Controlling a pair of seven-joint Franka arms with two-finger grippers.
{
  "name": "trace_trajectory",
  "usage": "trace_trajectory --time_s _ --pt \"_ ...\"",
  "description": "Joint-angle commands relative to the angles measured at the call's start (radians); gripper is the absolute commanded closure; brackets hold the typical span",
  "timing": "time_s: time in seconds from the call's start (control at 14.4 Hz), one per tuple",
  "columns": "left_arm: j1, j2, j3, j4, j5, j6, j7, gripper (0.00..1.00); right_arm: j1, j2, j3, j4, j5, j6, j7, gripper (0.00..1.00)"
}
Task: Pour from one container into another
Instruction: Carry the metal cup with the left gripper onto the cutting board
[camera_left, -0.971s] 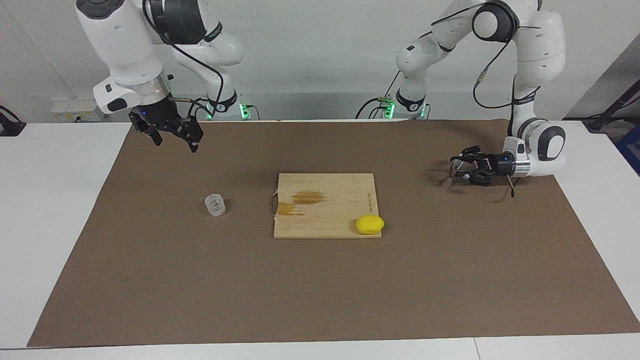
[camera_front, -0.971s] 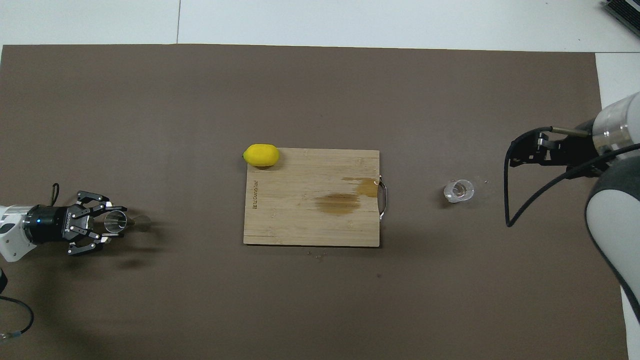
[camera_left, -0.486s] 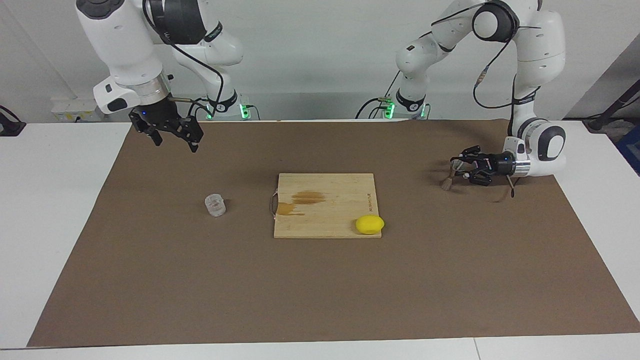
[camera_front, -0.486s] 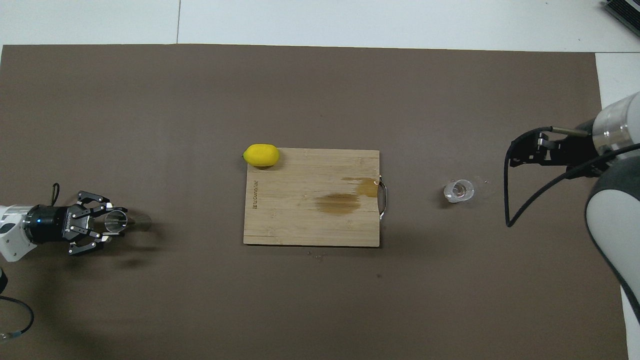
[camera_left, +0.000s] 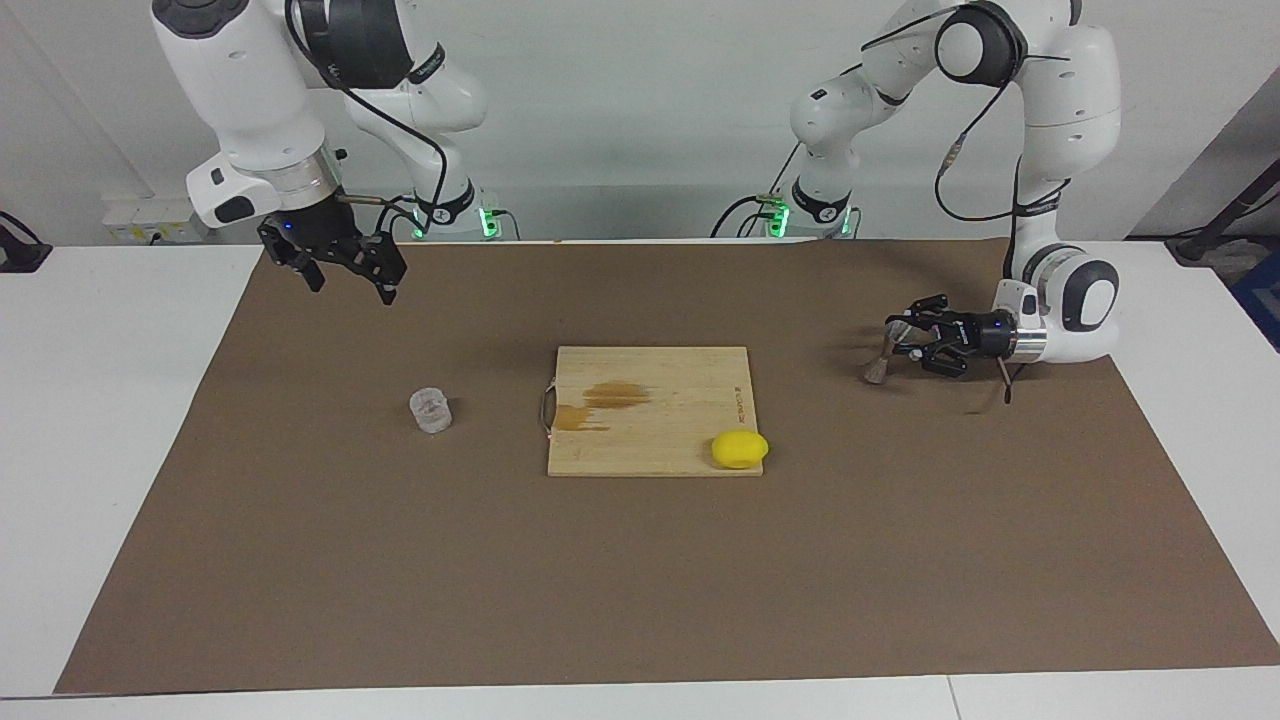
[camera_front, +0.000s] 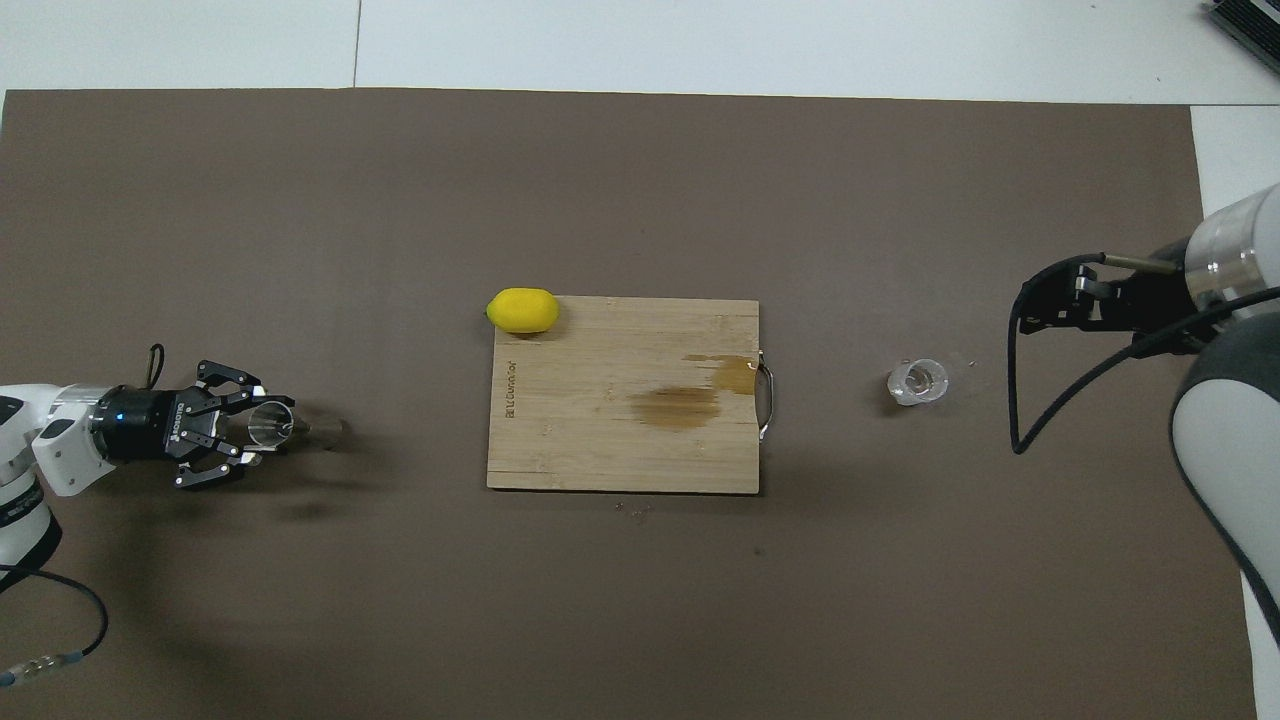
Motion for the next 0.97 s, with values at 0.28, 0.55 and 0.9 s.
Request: trace_trajectory --time_s 0.28,0.55,0.9 --pt "-0.232 -0.046 0.015 -0.034 -0.206 0.057 -0.135 0.56 0.004 -0.015 0.006 -0.016 -0.007 0.016 -0.077 0.01" --pt "-0.416 -0.136 0.015 -0.129 -0.397 0.232 -0.186 0.57 -0.005 -0.017 0.006 -0.017 0.007 0.005 -0.093 0.01" --pt "-0.654 -0.182 0.013 -0.15 -0.656 0.48 -0.213 0.57 -0.005 -0.02 0.007 -0.019 0.009 -0.004 -0.165 0.01"
